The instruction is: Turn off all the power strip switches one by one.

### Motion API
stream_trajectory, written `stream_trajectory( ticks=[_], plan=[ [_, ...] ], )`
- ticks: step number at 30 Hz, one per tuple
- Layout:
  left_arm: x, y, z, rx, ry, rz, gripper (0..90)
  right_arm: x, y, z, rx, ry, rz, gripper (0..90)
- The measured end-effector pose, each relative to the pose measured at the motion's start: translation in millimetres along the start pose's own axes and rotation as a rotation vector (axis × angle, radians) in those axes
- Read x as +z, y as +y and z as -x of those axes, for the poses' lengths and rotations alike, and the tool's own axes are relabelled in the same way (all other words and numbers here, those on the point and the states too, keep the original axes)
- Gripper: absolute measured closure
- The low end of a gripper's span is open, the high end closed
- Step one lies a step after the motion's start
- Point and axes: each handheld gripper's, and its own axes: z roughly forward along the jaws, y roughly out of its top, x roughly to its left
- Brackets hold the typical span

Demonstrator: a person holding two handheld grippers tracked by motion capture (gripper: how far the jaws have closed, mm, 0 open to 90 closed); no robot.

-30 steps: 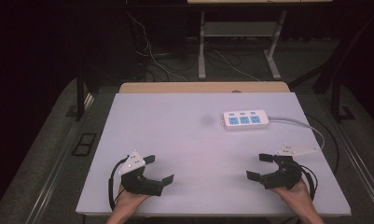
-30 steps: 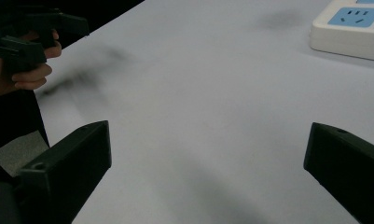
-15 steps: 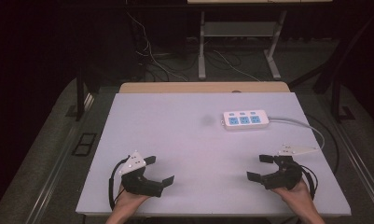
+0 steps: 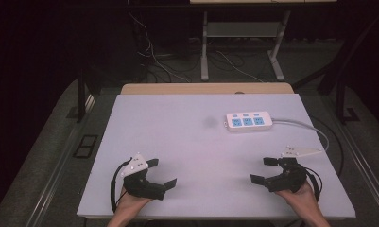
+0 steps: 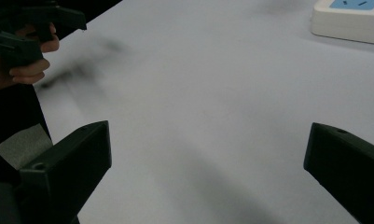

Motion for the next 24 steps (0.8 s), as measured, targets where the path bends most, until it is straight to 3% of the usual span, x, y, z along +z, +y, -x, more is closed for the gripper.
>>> stream_trajectory(
  ticks=[24],
  plan=[
    [-0.2,-0.7,-0.8,-0.01,0.007,-0.002,0.0,-4.6,23.1,4.9,-0.023,0.003,-0.069,0.5]
  ],
)
